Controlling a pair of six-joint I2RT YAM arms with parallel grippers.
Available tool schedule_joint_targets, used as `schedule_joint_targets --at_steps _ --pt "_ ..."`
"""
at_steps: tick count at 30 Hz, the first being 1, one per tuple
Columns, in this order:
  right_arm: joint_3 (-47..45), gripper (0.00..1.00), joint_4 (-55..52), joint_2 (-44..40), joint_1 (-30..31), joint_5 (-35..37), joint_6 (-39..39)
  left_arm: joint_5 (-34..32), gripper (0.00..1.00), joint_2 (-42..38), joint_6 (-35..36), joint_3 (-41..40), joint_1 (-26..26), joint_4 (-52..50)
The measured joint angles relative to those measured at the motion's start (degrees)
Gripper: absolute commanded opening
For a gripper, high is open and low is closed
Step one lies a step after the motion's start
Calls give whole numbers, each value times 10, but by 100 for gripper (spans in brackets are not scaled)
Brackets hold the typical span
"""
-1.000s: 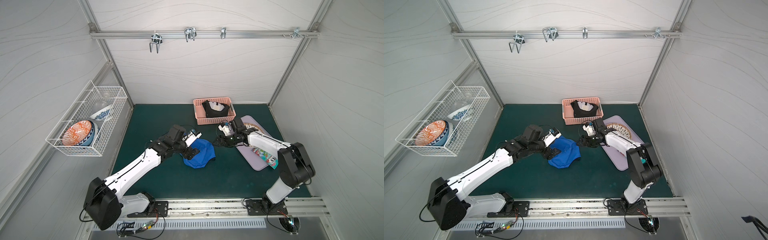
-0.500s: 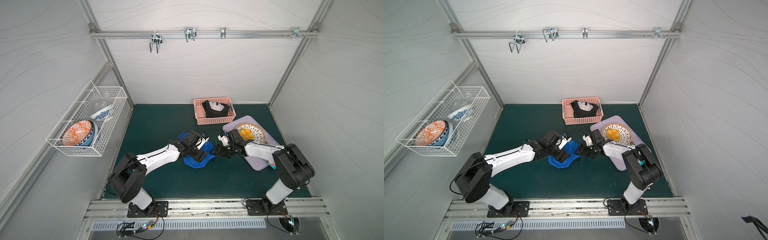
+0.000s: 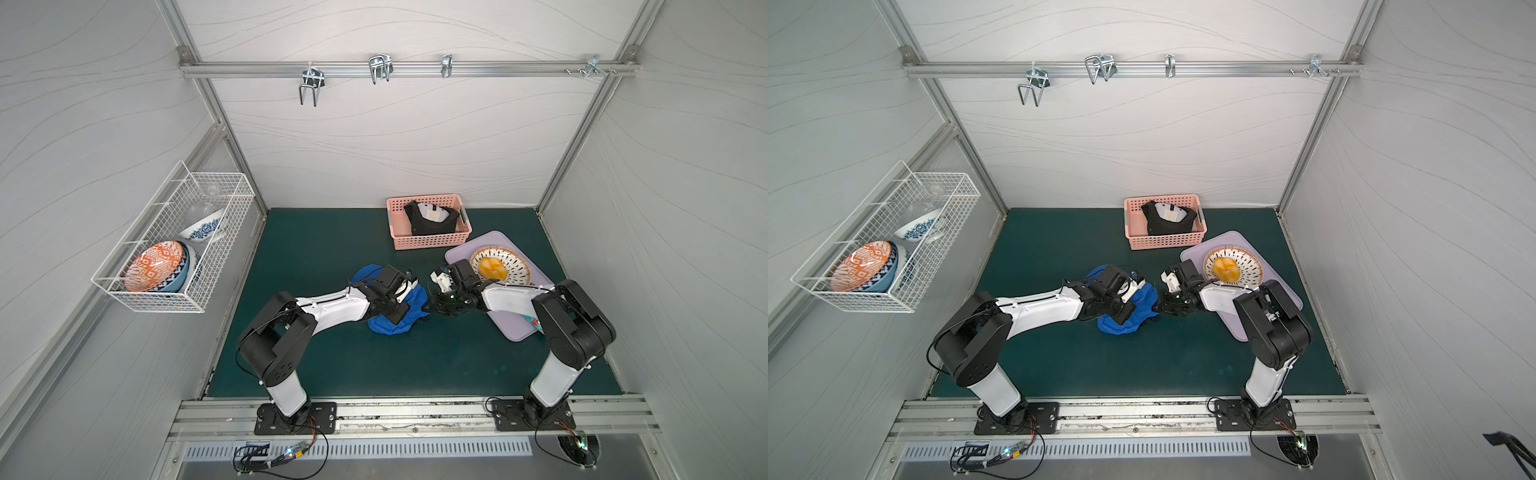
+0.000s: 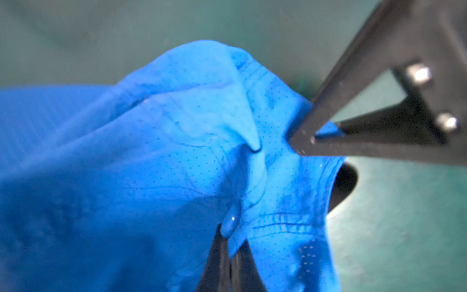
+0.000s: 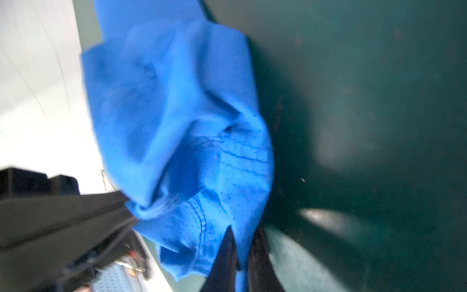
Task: Turn the baseball cap inside out
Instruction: Adjust the baseball cap at the center of the board.
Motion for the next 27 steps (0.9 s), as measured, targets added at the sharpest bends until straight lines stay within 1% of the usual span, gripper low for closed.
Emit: schedule_joint_targets --at_steps 5,7,8,10,13,15,18,20,23,25,27 --pt "16 2 -31 -2 1 17 -12 -19 0 -46 1 11 4 -28" --pt "33 8 -48 -12 5 21 -21 -17 0 -72 -2 26 9 -40" --pt "44 14 -56 -20 6 24 -27 -10 0 -85 -6 35 15 -48" --pt "66 29 -72 -40 6 40 -36 2 0 -108 -17 52 33 -61" --pt "75 55 -102 -75 -10 65 -50 21 0 -125 -37 87 66 -79" --pt "72 66 -121 -95 -22 75 -56 24 0 -125 -50 108 80 -83" --pt "54 78 -135 -139 -37 89 -59 25 0 -120 -72 121 83 -86" --pt "31 82 -136 -181 -43 93 -57 28 0 -110 -86 125 83 -88" --pt "-1 83 -128 -227 -44 90 -49 34 0 -91 -107 129 83 -96" --pt "-19 83 -112 -234 -40 86 -34 40 0 -82 -121 129 83 -98" --pt "-36 83 -92 -223 -27 86 -16 42 0 -79 -134 129 83 -98"
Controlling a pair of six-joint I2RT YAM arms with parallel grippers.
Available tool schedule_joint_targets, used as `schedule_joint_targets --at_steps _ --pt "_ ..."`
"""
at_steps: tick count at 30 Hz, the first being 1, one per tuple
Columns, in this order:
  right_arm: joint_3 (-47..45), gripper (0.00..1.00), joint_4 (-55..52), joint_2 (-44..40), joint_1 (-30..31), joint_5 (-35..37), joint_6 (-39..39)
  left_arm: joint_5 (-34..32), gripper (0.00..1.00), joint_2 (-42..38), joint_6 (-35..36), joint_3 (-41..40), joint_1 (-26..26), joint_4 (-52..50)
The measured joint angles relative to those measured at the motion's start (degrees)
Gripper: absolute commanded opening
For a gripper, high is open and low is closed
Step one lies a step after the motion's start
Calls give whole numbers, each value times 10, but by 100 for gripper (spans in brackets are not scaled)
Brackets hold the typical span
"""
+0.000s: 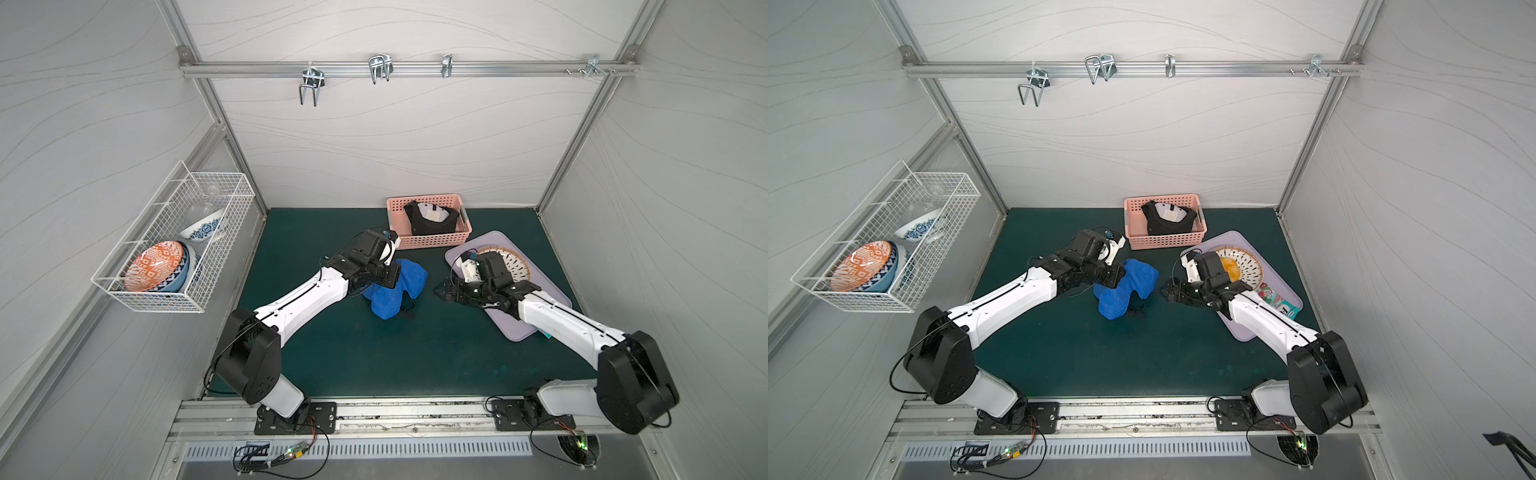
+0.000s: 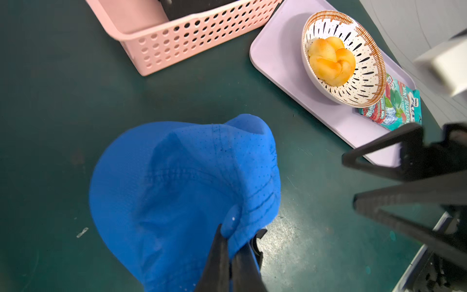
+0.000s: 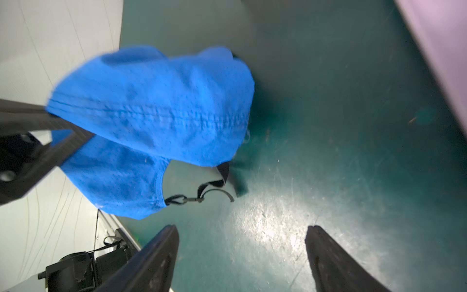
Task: Turn the baseball cap inside out
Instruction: Adjust the baseball cap at the center of the board.
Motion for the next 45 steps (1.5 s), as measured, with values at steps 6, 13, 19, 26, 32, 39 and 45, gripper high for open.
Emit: schedule_joint_targets --at_steps 6,13,19,26,32,39,45 --pt "-12 83 64 78 74 21 50 2 0 0 -34 0 0 1" --pt "-7 84 73 96 78 88 66 41 9 5 -90 -17 0 33" --pt "-16 85 30 48 20 128 56 82 45 77 -146 -21 -6 95" --pt "-17 85 -23 -23 -12 138 29 113 74 93 -150 -19 -16 125" --pt "9 85 -68 -21 17 133 12 83 64 -28 -89 -71 -5 118" --pt "100 79 -78 41 106 145 28 22 63 -16 -25 -97 20 61" --pt "152 71 -73 104 152 152 93 -1 75 29 -18 -107 43 49"
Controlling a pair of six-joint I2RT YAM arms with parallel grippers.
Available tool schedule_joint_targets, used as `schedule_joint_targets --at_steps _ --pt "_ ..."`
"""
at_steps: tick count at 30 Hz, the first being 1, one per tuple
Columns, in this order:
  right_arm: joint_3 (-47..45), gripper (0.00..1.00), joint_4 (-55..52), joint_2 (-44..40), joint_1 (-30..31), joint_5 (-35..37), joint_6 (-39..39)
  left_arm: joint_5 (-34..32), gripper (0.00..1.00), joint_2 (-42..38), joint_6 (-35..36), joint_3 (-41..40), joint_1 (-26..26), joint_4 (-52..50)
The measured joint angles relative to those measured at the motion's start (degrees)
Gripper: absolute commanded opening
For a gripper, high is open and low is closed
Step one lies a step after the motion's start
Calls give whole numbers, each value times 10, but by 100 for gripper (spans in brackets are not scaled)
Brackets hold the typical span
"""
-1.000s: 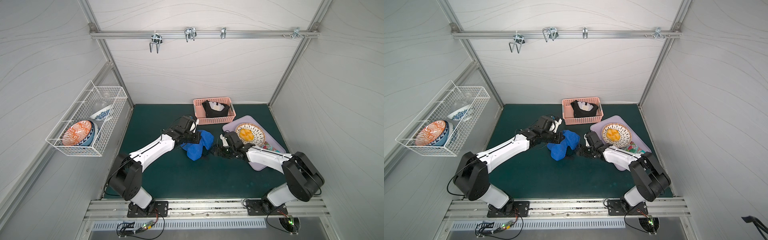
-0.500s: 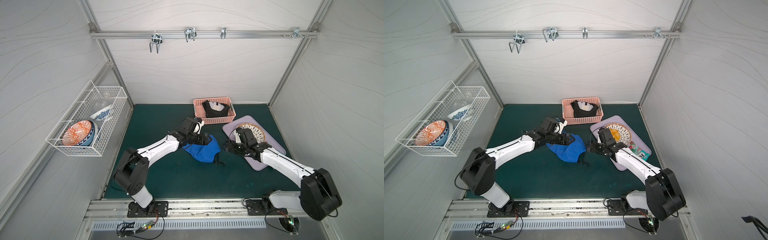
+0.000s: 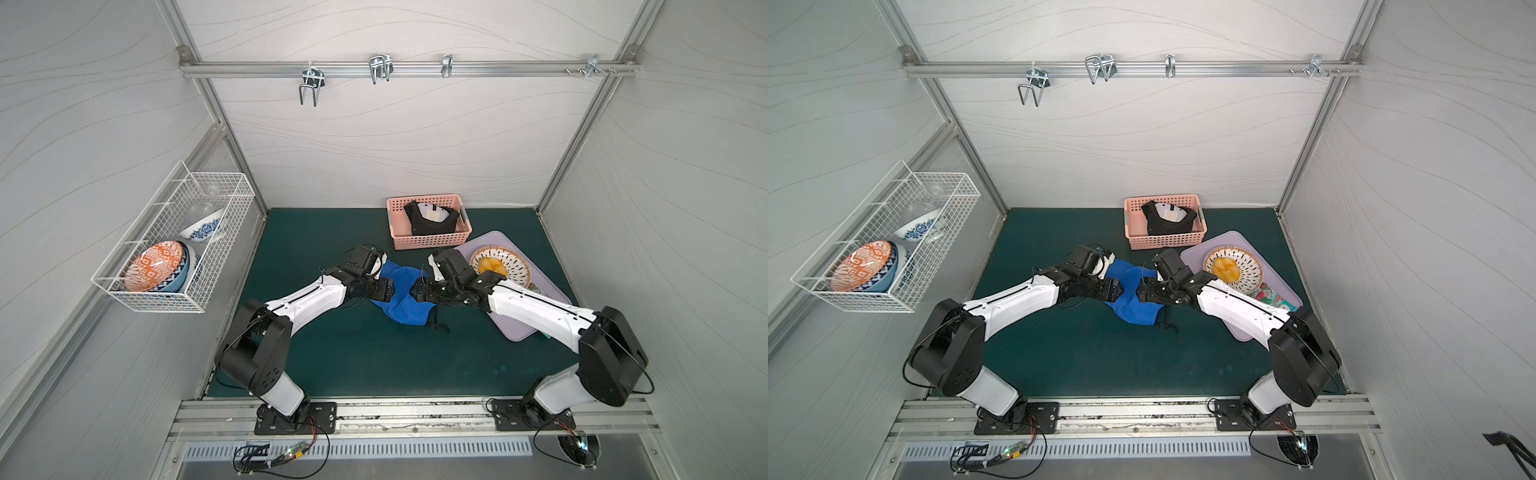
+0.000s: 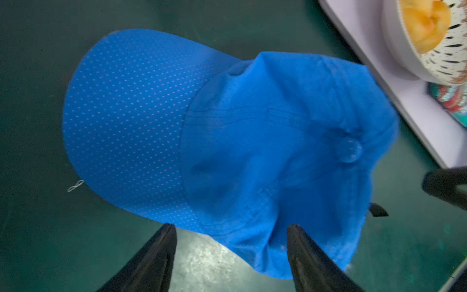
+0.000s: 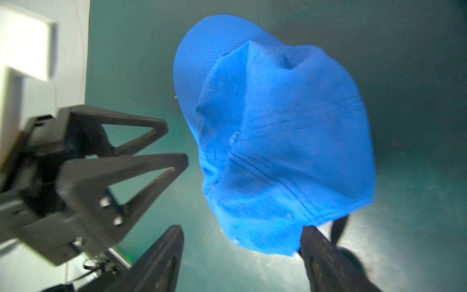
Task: Turn the baseball cap inside out
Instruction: Adjust the baseball cap at the center of the board.
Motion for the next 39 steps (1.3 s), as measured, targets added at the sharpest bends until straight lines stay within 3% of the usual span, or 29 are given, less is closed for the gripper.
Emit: schedule_joint_targets --at_steps 8,10,12,14,17,21,26,33,36,39 --pt "74 54 -15 91 17 14 47 30 79 0 -42 -27 66 32" --pt "90 38 -23 111 17 19 50 39 80 -7 -51 -38 80 38" --pt "100 12 -32 127 17 21 50 46 83 -9 -59 -46 90 42" --pt "106 0 -43 136 17 24 46 55 90 -9 -65 -52 101 46" --pt "103 0 -53 133 17 32 39 73 98 -9 -66 -56 118 46" --pt "80 0 -53 106 8 28 8 108 100 2 -46 -47 152 43" --pt "42 0 -54 68 -38 -19 -57 188 96 81 -9 10 195 37" --pt "37 0 -57 61 -84 -86 -137 298 88 181 13 73 205 36" --pt "37 0 -59 61 -89 -105 -162 329 80 200 9 87 205 46" --pt "36 0 -59 61 -93 -119 -179 360 58 224 -4 97 205 56"
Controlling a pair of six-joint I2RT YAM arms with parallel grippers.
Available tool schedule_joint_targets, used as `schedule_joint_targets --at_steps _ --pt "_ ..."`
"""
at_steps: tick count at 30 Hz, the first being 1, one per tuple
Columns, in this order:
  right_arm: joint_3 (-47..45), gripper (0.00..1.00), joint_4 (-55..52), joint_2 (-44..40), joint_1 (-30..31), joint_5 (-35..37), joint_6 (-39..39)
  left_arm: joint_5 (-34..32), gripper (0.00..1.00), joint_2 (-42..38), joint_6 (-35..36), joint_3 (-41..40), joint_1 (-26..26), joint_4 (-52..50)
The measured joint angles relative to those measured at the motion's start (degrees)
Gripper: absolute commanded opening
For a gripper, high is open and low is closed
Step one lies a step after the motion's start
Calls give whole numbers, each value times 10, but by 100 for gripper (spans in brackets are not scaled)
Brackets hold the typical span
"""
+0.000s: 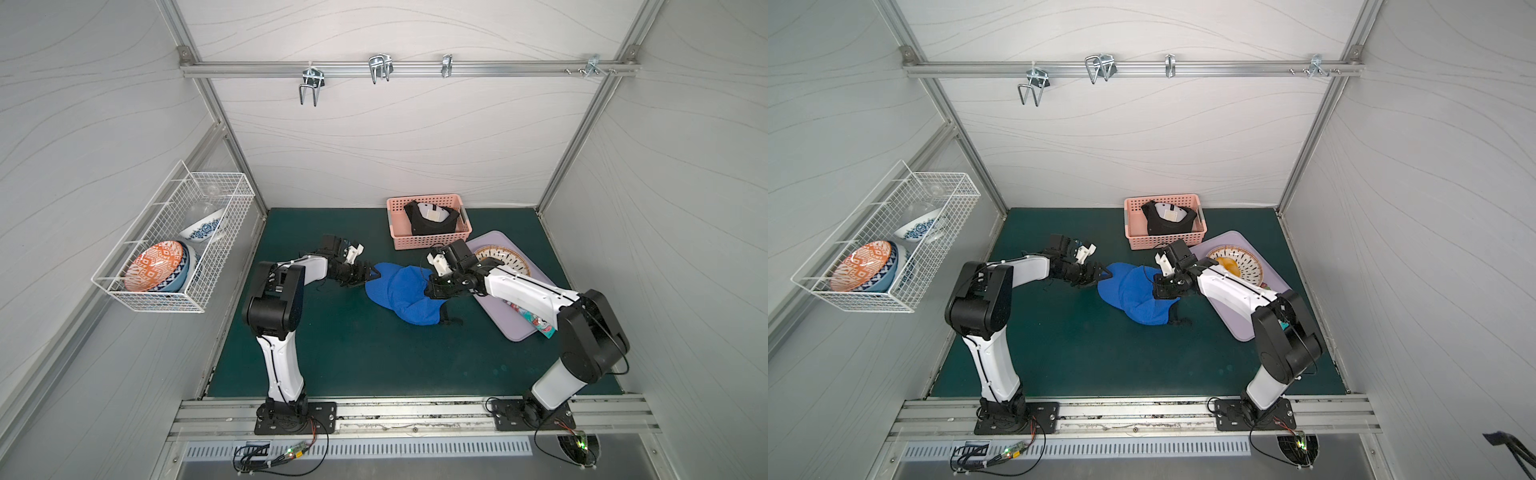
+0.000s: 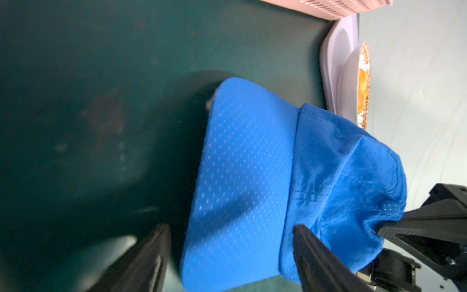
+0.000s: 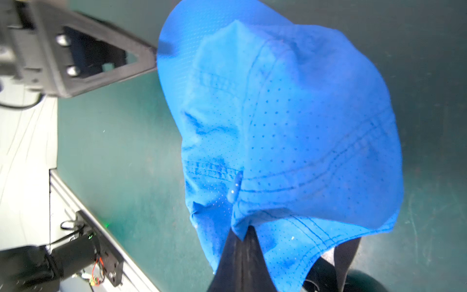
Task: Turn the baseball cap inside out
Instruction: Adjust the baseball cap at the center of the board.
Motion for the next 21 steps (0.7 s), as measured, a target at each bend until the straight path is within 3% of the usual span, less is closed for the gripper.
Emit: schedule_joint_targets --at_steps 6,9,15,17,21 --pt "-2 0 -2 -2 -13 -12 -15 31 0 21 -24 6 0 31" --pt "-7 0 -5 -19 -30 -14 -16 75 0 16 -35 6 0 68" --pt "-58 0 -1 -101 -93 -27 -7 79 0 -24 -64 -43 6 130" --pt "-89 11 7 -120 -114 -40 0 85 0 -44 -80 -73 8 144" --pt "-113 54 2 -123 -129 -49 14 73 0 -74 -121 -131 13 209"
